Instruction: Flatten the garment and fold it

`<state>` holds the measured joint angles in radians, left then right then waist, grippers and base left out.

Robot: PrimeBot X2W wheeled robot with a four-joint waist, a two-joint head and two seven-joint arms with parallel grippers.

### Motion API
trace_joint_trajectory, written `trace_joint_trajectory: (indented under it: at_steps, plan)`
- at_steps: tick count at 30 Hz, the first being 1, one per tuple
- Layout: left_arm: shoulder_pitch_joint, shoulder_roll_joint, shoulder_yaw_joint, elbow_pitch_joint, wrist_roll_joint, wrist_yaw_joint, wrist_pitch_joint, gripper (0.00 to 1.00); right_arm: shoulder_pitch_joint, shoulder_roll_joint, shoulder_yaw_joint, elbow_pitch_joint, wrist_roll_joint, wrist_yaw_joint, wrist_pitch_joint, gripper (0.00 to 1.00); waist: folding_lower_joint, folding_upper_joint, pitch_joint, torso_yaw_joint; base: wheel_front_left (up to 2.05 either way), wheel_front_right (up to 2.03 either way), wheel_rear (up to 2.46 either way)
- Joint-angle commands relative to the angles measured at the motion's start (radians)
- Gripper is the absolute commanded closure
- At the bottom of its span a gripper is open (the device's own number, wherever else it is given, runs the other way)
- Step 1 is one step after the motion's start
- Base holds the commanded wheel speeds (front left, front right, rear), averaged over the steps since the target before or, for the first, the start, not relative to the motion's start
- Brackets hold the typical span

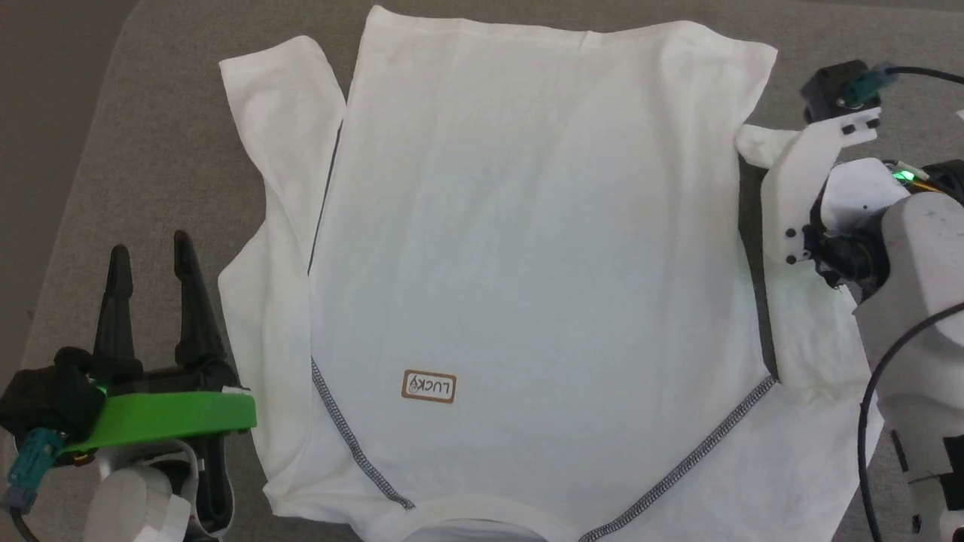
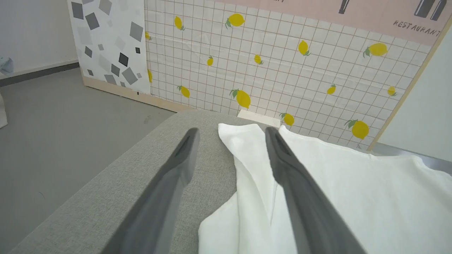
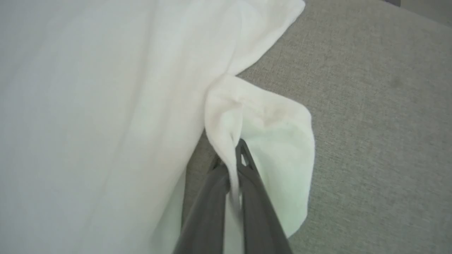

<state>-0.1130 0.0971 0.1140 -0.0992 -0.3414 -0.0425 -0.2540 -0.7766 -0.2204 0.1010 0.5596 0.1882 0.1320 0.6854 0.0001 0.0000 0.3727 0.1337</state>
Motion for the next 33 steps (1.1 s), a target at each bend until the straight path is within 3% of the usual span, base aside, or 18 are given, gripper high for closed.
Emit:
trace_joint_trajectory:
  at_steps: [1,6,10,17,23,28,33]
  plan:
    - [-0.010,-0.007,0.005,0.005,0.008,-0.009,-0.008,0.00,0.019,-0.007,-0.026,-0.011,0.030,-0.001,-0.022,1.00,-0.0001,0.0000,-0.036,-0.023,0.00,0.00,0.00]
    - [0.014,-0.022,0.022,0.007,0.020,-0.027,-0.008,0.00,0.106,-0.040,-0.208,-0.089,0.144,-0.001,-0.091,1.00,-0.0001,0.0000,-0.103,-0.048,0.00,0.00,0.00]
    - [0.041,-0.030,0.036,0.007,0.026,-0.035,-0.008,0.00,0.201,-0.065,-0.411,-0.154,0.197,-0.001,-0.105,1.00,-0.0001,0.0000,-0.154,-0.064,0.00,0.00,0.00]
    - [0.089,-0.038,0.053,0.001,0.029,-0.043,-0.008,0.00,0.353,-0.057,-0.767,-0.238,0.136,-0.001,-0.084,1.00,-0.0001,0.0000,-0.217,-0.080,0.00,0.00,0.00]
    - [0.119,-0.043,0.065,-0.006,0.027,-0.046,-0.008,0.00,0.392,-0.010,-0.963,-0.277,0.037,-0.001,-0.108,1.00,-0.0001,0.0000,-0.240,-0.083,0.00,0.00,0.00]
    - [0.138,-0.044,0.074,-0.012,0.028,-0.047,-0.008,0.00,0.400,0.025,-0.954,-0.318,-0.002,-0.001,-0.111,1.00,-0.0001,0.0000,-0.254,-0.085,0.00,0.00,0.00]
    - [0.152,-0.045,0.079,-0.018,0.028,-0.045,-0.008,0.00,0.410,0.037,-0.787,-0.407,0.036,-0.001,-0.105,1.00,-0.0001,0.0000,-0.263,-0.087,0.00,0.00,0.00]
